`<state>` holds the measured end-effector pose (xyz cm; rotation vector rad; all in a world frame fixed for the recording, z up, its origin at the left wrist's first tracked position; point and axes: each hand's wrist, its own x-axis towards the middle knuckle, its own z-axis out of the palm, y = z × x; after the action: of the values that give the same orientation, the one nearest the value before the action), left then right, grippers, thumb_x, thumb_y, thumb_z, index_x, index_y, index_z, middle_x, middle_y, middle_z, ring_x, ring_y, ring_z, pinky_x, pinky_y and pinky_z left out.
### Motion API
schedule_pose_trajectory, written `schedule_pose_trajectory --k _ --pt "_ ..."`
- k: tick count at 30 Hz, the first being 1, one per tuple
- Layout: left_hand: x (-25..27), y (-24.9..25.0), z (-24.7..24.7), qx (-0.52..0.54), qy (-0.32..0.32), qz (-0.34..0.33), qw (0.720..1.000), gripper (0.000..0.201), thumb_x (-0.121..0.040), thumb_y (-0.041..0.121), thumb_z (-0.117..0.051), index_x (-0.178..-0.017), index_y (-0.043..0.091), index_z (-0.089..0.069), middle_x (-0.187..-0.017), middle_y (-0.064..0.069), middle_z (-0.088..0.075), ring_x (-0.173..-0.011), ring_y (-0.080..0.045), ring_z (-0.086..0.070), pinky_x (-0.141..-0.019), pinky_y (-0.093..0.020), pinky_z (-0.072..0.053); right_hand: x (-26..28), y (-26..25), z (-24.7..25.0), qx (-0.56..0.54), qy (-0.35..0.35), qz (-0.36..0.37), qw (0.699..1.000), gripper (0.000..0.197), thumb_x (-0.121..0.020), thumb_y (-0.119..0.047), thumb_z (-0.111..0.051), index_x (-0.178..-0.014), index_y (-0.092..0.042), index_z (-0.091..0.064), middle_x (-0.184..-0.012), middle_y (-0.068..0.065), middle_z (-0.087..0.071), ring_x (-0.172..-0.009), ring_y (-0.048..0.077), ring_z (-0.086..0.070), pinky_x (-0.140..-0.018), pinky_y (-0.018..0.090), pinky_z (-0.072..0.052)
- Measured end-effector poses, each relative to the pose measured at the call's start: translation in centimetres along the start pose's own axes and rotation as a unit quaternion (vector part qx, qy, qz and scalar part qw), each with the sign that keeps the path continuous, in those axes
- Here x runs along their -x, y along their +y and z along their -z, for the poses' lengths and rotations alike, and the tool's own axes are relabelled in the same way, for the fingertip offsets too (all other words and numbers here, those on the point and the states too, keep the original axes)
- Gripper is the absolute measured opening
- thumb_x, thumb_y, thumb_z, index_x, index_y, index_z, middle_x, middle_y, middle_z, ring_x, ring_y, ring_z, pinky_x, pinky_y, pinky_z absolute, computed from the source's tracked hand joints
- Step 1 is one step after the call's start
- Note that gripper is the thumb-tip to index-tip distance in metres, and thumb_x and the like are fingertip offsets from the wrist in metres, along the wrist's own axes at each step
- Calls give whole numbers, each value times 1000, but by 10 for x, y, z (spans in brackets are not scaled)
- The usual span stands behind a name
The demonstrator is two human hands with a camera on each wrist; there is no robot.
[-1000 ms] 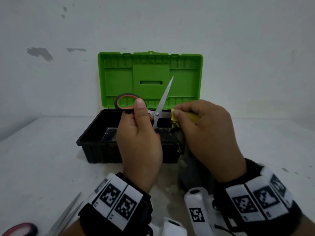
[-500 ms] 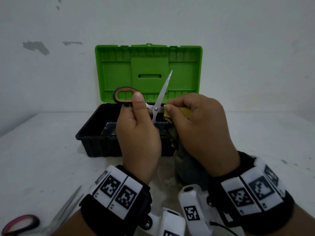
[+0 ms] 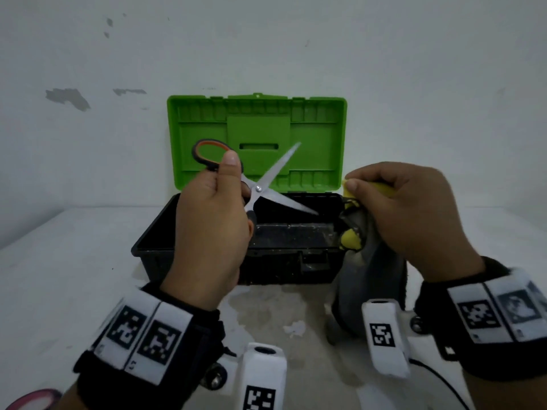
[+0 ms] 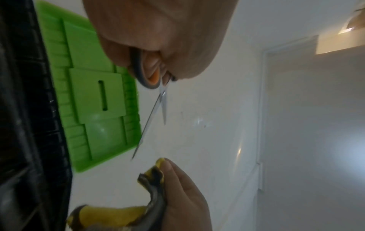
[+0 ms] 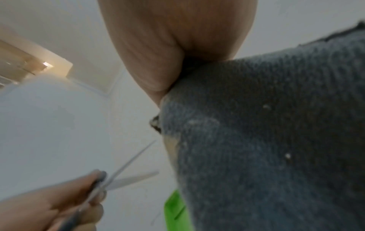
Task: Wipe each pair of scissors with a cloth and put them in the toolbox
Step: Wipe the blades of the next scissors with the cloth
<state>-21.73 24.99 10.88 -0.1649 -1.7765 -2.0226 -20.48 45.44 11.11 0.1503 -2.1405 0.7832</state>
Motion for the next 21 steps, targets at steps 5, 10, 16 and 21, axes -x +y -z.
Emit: schedule_pose_trajectory --k 5,10,16,21 --pt "-10 16 -1 -73 -90 34 993 48 -96 52 -51 -73 11 -60 -60 1 -41 -46 -9 -36 -40 -18 -31 7 -26 21 -59 15 90 994 10 -84 -26 -75 -94 -27 -74 -88 -24 -69 -84 -10 -63 -74 1 -41" --pt "-11 15 -4 -127 -148 49 979 49 -94 55 -51 -66 15 -59 -63 -3 -42 -52 -14 -38 -42 -21 -34 17 -33 3 -39 -10 152 987 10 -85 -24 -75 -94 -24 -74 -88 -13 -70 -84 0 -62 -76 7 -43" --pt "-7 11 -8 -117 -177 48 976 47 -96 51 -50 -70 13 -57 -67 -6 -39 -55 -16 -31 -38 -20 -28 26 -32 -24 -48 -7 190 981 6 -87 -14 -72 -92 -12 -75 -89 -3 -71 -84 7 -62 -79 14 -46" --pt "-5 7 -6 -126 -164 32 978 48 -97 52 -47 -68 15 -56 -67 -7 -41 -53 -14 -35 -44 -22 -30 21 -20 -26 -27 13 165 986 6 -87 -14 -72 -90 -12 -77 -88 -3 -71 -83 7 -63 -80 11 -45"
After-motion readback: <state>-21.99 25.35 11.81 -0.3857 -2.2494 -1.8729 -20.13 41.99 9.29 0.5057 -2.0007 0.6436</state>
